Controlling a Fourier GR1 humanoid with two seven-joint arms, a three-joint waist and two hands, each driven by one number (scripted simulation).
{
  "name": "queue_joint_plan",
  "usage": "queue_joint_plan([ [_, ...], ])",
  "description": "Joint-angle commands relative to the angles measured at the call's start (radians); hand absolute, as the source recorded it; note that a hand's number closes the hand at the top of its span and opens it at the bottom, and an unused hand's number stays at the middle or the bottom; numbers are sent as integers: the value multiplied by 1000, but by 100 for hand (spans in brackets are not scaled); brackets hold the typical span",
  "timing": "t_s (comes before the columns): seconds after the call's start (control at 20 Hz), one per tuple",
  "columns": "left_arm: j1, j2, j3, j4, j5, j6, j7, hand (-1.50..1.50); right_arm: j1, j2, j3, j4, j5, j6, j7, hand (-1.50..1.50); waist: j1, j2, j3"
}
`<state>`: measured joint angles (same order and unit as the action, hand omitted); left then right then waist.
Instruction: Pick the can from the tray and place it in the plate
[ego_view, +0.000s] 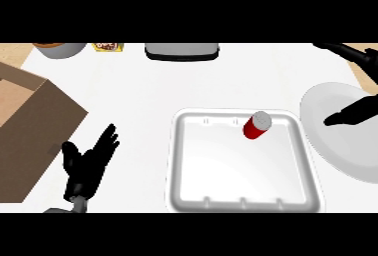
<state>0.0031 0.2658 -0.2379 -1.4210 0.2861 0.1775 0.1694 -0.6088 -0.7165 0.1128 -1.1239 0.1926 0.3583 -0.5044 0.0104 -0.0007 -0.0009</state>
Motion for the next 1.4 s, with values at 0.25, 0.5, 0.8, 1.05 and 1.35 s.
queue_joint_plan([
  [0.25,8,0,45,2,3,-34,17,0,124,54,89,-261,156,-14,227,-150,-15,-2,0],
  [0.5,5,-36,59,84,-28,-45,-56,0,190,135,119,-332,262,-80,306,-150,-16,-1,0],
  [0.8,-22,-54,69,26,-71,-25,18,0,153,217,128,-286,339,16,356,-150,-8,0,1],
  [1.05,-1,-109,46,17,-113,-8,27,0,193,243,98,-315,376,63,345,-150,-9,0,1],
  [1.35,9,-81,92,19,-97,-89,2,0,238,302,127,-284,537,-53,316,-150,-8,1,1],
])
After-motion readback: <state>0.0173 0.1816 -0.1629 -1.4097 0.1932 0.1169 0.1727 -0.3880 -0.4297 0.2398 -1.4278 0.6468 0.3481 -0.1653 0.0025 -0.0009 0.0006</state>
